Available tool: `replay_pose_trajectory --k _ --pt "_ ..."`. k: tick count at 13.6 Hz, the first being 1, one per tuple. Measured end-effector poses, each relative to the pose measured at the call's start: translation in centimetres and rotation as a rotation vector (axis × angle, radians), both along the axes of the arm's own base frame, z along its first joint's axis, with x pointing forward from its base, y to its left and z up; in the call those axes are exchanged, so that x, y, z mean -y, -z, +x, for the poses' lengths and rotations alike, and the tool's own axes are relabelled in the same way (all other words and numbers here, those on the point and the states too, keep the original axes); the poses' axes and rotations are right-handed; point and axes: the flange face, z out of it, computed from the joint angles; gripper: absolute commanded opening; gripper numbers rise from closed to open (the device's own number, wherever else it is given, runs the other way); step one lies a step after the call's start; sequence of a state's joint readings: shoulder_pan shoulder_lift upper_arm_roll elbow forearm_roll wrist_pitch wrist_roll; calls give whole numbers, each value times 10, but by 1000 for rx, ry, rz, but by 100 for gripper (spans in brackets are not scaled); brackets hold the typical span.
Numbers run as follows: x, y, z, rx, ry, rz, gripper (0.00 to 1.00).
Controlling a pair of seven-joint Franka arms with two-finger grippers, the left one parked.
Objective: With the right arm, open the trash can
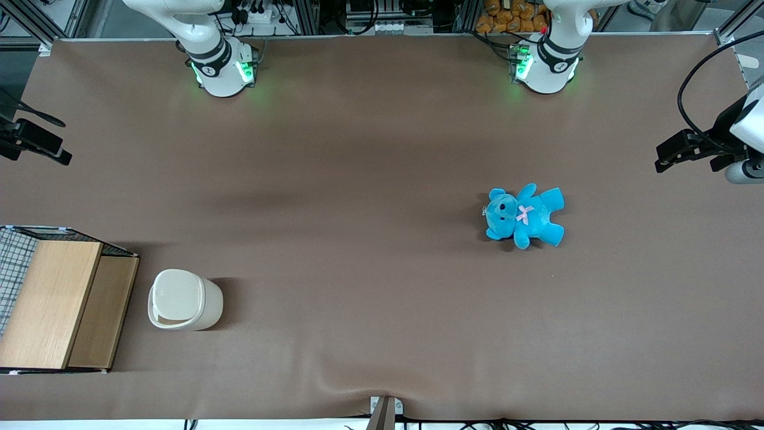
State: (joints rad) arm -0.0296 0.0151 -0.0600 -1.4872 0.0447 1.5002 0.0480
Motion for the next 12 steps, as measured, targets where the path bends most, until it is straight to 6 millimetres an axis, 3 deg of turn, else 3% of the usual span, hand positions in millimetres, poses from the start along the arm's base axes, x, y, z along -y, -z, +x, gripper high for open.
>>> replay_pose_trajectory --k 9,10,12 --pt "-8 12 6 -24 -15 2 100" --pt "-13 17 11 -16 -22 1 93" --pt "-18 31 25 -10 -30 -1 56"
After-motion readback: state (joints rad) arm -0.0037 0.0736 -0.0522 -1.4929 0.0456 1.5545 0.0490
